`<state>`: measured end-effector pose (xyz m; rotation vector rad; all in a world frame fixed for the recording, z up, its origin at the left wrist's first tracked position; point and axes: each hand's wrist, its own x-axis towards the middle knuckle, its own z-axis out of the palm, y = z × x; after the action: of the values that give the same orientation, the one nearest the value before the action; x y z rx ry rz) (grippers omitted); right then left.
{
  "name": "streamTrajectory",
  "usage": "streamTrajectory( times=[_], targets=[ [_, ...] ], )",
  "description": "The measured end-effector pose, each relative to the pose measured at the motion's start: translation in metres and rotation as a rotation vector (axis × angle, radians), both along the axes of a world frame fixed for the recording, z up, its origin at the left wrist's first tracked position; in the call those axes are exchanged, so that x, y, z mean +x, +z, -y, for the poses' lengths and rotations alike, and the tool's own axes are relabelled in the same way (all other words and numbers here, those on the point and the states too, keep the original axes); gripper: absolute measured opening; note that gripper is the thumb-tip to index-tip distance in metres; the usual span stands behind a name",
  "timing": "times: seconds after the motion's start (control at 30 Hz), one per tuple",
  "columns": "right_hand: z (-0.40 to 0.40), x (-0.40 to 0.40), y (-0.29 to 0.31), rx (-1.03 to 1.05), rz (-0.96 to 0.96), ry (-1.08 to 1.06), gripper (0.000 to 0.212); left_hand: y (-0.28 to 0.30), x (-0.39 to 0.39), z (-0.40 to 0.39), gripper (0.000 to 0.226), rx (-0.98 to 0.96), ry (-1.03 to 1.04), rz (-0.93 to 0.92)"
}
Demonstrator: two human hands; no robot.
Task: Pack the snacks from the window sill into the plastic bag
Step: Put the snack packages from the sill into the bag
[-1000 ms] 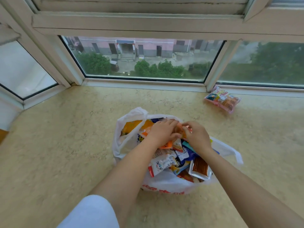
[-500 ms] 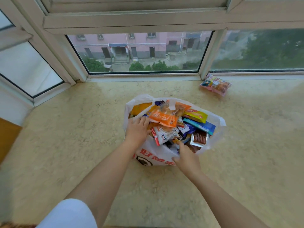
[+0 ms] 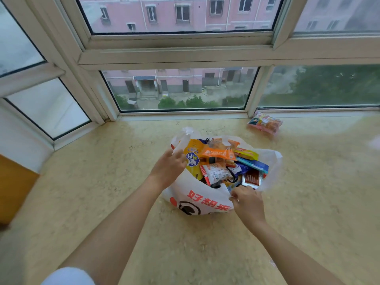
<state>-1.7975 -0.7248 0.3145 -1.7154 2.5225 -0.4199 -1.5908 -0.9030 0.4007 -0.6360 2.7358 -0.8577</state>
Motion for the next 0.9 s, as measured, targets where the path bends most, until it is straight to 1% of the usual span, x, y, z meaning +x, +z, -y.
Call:
streamTrajectory(
  times=[0.07,0.13,0.23,0.27,0.3,0.37,0.4,0.5,0.57,0.7,0.77,0.83,0.87,0.9],
  targets=[
    [0.002,-0.002,0.006,-0.022,-0.02,-0.006,0.024,0.001,-0.005,0.0,0.019,0.038,-0.019,-0.053],
    [0.004,-0.008,0.014,-0.058,-0.064,0.007,0.021,0.002,-0.015,-0.002,0.015,0.092,-0.055,-0.165],
    [0.005,-0.027,0.026,-0.141,-0.163,0.04,0.026,0.003,-0.038,-0.008,0.011,0.131,-0.096,-0.326],
    [0.004,-0.035,0.03,-0.155,-0.194,0.047,0.025,0.004,-0.047,-0.01,0.013,0.136,-0.104,-0.361],
    [0.004,-0.046,0.033,-0.155,-0.215,0.049,0.027,0.006,-0.058,-0.01,0.019,0.149,-0.103,-0.387],
    [0.002,-0.068,0.04,-0.115,-0.224,0.039,0.04,0.011,-0.082,-0.012,0.03,0.196,-0.09,-0.436],
    [0.002,-0.081,0.044,-0.103,-0.227,0.03,0.043,0.011,-0.097,-0.013,0.035,0.224,-0.072,-0.454],
    [0.005,-0.126,0.05,-0.106,-0.223,0.02,0.04,0.015,-0.146,-0.022,0.044,0.323,0.071,-0.488],
    [0.012,-0.159,0.05,-0.095,-0.207,0.012,0.042,0.007,-0.182,-0.026,0.054,0.449,0.18,-0.48],
    [0.046,-0.224,0.037,-0.033,-0.175,-0.01,0.042,-0.026,-0.249,-0.028,0.066,0.587,0.302,-0.476],
    [0.069,-0.256,0.023,-0.011,-0.141,-0.004,0.047,-0.048,-0.285,-0.022,0.072,0.645,0.373,-0.492],
    [0.095,-0.287,0.005,0.006,-0.121,0.007,0.056,-0.069,-0.324,-0.01,0.096,0.646,0.42,-0.554],
    [0.108,-0.301,-0.004,0.016,-0.115,0.009,0.06,-0.08,-0.342,-0.002,0.106,0.653,0.446,-0.584],
    [0.122,-0.315,-0.015,0.022,-0.11,0.012,0.063,-0.091,-0.36,0.008,0.111,0.664,0.471,-0.606]
  ],
)
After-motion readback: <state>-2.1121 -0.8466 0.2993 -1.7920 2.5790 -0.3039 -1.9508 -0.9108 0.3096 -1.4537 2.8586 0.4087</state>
